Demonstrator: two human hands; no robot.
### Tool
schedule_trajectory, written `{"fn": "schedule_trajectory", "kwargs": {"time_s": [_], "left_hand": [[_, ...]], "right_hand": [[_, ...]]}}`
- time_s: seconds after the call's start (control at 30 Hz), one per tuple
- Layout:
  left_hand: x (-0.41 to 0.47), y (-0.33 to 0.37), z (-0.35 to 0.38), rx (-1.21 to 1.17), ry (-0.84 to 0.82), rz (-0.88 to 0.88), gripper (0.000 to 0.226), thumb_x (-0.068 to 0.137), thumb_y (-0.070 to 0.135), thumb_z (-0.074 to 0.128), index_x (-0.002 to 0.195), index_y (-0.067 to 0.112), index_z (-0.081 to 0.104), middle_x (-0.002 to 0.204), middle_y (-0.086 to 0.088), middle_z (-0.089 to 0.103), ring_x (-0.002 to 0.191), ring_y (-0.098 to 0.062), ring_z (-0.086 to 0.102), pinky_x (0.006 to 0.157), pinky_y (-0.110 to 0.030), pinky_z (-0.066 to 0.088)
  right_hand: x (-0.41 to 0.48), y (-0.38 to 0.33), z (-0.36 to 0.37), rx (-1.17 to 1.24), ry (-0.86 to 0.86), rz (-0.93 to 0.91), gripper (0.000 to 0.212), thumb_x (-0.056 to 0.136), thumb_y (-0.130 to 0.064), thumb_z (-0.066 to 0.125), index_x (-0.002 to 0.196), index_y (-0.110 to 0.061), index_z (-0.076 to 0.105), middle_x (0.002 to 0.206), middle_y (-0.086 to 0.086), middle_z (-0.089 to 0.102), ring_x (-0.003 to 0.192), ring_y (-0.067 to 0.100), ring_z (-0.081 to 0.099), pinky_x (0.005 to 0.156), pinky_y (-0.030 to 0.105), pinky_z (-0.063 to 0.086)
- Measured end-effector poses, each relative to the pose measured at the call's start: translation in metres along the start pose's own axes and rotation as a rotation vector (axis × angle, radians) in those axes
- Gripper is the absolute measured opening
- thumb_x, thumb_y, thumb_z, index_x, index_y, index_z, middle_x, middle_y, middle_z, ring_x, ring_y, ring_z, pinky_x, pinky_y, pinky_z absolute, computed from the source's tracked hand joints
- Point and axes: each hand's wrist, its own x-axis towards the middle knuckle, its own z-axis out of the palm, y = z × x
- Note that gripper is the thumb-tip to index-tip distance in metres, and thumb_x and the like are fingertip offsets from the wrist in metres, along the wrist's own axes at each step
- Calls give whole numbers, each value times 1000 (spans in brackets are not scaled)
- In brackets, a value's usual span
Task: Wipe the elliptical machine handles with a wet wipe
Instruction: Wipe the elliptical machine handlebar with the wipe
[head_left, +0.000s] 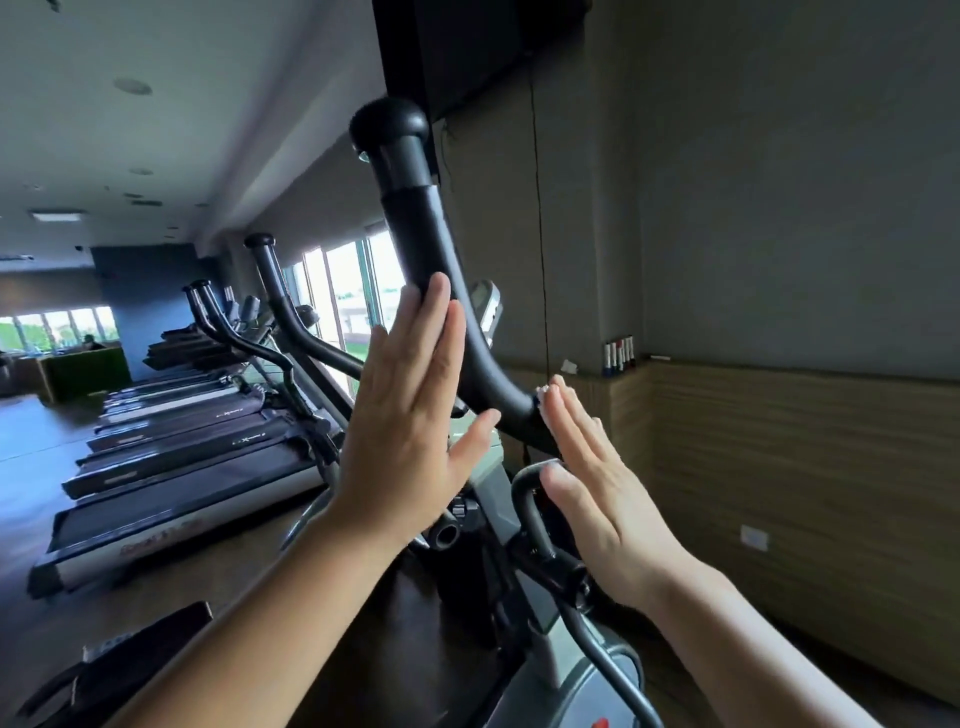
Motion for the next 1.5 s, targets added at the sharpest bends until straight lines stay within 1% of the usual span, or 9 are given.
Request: {"fn": "schedule_trajectory", "kwargs": {"time_s": [0.13,0.3,0.47,0.6,0.77,0.93,1.07,1.3,1.5], "left_hand": [[-2,5,5,-18,29,4,83,94,29,70,157,-3,26,168,-20,17,158,-36,13,123,-61,24],[-6,7,12,-6,68,41,85,91,24,75,157,-2,27,166,-21,21,158,-37,13,128,-50,14],[-6,18,20,22,80,0,78,93,22,71,155,-2,31,165,-23,23,157,-41,13,126,-58,19],[-10,31,24,93,40,13,74,96,25,68,156,1,32,167,-18,21,158,-37,13,128,-53,13],[-3,45,21,205,15,-45,73,95,23,69,156,3,35,167,-15,19,158,-36,12,128,-55,13],[-1,60,27,321,-17,-130,76,94,24,71,156,1,34,167,-18,22,158,-38,13,128,-57,14],[3,69,27,388,-44,-194,79,92,25,73,155,-2,35,167,-22,23,158,-38,14,125,-59,20],[4,81,27,487,-68,-261,81,91,32,72,155,0,36,168,-19,23,158,-37,16,130,-50,10],[7,87,28,531,-33,-283,79,89,31,75,152,-2,41,164,-22,30,154,-42,23,129,-34,-6]], "right_hand": [[6,-24,10,68,20,-85,87,96,-80,11,166,-27,9,174,-16,-1,160,-1,-5,132,36,0],[-18,22,20,70,140,179,87,93,-82,11,164,-32,7,172,-23,-5,157,-7,-9,133,45,4],[0,-2,21,88,76,0,86,97,-78,12,165,-26,8,175,-15,-2,160,0,-8,131,24,-4],[-19,46,23,133,143,129,86,96,-80,14,165,-28,9,173,-21,-4,159,-3,-7,133,45,4],[-2,42,3,174,-1,8,83,96,-78,12,165,-32,9,173,-21,0,157,-7,-8,131,30,-4],[-6,83,-8,191,-49,32,87,92,-84,8,164,-35,8,171,-25,-1,157,-8,-8,133,42,0],[17,68,-23,254,-187,-94,86,93,-82,12,165,-35,13,171,-26,4,155,-14,-6,127,17,-8],[35,108,-43,330,-271,-28,94,89,-87,16,160,-29,37,167,-17,33,154,-8,21,132,35,13],[62,99,-60,540,-459,22,66,90,-76,32,125,-36,71,138,-21,66,135,-7,53,105,1,32]]}}
